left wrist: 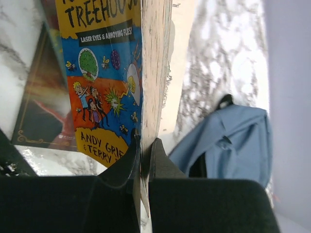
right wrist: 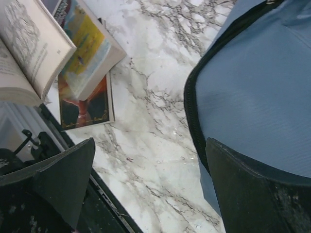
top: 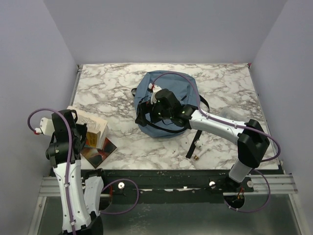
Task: Pack the student bag
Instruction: Pick up the book at the corner of the board.
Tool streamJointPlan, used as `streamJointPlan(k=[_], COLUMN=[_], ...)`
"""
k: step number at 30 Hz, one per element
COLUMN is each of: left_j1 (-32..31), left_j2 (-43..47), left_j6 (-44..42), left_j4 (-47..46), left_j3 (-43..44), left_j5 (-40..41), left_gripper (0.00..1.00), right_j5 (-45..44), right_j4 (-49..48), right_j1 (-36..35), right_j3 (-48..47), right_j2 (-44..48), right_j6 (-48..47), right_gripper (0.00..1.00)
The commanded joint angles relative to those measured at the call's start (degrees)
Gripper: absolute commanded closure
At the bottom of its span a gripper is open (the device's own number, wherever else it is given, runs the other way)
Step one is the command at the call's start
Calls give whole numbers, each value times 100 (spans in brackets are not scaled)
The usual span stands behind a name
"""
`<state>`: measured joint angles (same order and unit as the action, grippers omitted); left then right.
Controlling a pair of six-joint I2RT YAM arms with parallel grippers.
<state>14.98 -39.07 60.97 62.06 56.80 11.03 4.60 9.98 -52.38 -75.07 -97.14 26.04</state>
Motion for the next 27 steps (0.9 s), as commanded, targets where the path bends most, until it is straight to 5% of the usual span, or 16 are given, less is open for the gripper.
streamJointPlan(k=[1,10,15,21,27], left_j1=[-288,-873,-1864,-3231,-4033], left_j2=[57,-880,-1454,-2131,-2768], left_j6=[-535,-1679,-2380,-2528,-2392], left_j4=[-346,-1517,-1744,-1994,-2260], left_j3=[758,1597,1826,1809,1970], left_j5=[-305,-3092,-3311,-2882,-2641], left_gripper=[100,100,100,100,100], right_j5=[721,2572,3606,3654,3451], right_j4=[-366,-1906,-3724,-3088,-3368], right_j1=[70,993,1806,1995,1996], right_j3=[-71,820,1639,1473,2081], right_j2=[17,234,469,653,856], right_j6=[262,1752,3012,2523,3006], right_gripper=[0,0,0,0,3])
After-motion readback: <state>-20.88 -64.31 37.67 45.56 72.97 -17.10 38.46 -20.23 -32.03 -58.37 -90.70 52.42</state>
